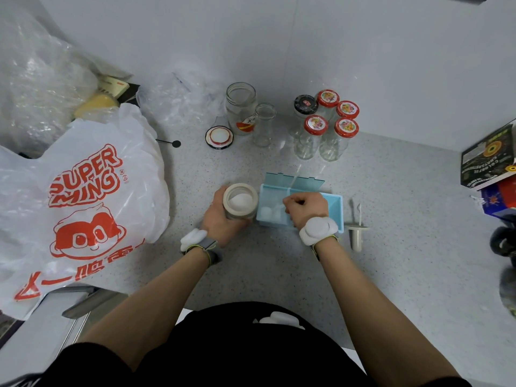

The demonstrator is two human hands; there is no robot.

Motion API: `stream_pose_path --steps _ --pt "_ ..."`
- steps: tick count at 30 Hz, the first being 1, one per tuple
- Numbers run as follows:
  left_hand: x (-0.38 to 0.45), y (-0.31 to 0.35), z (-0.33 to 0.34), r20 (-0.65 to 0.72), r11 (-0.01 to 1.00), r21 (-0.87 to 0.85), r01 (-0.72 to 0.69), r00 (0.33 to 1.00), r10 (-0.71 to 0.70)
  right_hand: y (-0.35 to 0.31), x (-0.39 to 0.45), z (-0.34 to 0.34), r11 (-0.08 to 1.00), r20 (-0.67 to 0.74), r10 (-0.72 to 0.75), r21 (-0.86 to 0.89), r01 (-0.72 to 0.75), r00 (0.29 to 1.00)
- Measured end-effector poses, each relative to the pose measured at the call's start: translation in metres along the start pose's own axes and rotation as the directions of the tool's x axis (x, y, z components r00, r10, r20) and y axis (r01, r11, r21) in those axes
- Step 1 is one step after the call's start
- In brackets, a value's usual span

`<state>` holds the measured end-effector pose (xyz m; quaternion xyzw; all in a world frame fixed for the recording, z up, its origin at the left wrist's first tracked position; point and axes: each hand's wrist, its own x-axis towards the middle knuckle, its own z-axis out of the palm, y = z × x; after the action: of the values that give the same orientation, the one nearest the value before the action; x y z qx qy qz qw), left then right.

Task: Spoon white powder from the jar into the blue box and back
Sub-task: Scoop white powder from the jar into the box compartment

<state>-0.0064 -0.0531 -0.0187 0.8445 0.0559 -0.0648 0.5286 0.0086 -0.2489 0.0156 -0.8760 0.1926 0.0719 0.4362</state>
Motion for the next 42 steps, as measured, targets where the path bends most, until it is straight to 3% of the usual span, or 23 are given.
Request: stream_pose_path --steps 6,17,27,31,35,42 --pt "0.000 0.000 -0.001 0.009 1.000 0.002 0.006 1.000 -0.006 -0.002 -0.002 -0.008 0.923 -0.029 0.165 0.358 -0.144 0.986" --pt "0.001 -0.003 0.001 0.001 1.000 0.012 0.016 1.000 -0.016 -0.003 -0.007 -0.012 0.892 -0.035 0.140 0.438 -0.111 0.990" --pt "0.001 -0.003 0.002 0.000 0.999 0.011 0.032 0.999 -0.032 -0.056 -0.016 -0.013 0.931 -0.094 -0.072 0.350 0.100 0.993" --pt "0.001 -0.004 0.001 -0.004 1.000 0.027 0.016 1.000 -0.016 -0.052 -0.021 0.009 0.957 0.045 -0.261 0.141 0.253 0.964" --pt "0.000 -0.003 0.001 -0.012 0.999 0.039 0.015 1.000 -0.015 -0.042 -0.022 0.015 0.953 0.134 -0.300 -0.006 0.304 0.944" --pt "0.001 -0.001 0.003 -0.023 1.000 0.021 -0.001 1.000 0.001 -0.039 -0.018 -0.004 0.977 -0.104 -0.202 0.049 0.208 0.974"
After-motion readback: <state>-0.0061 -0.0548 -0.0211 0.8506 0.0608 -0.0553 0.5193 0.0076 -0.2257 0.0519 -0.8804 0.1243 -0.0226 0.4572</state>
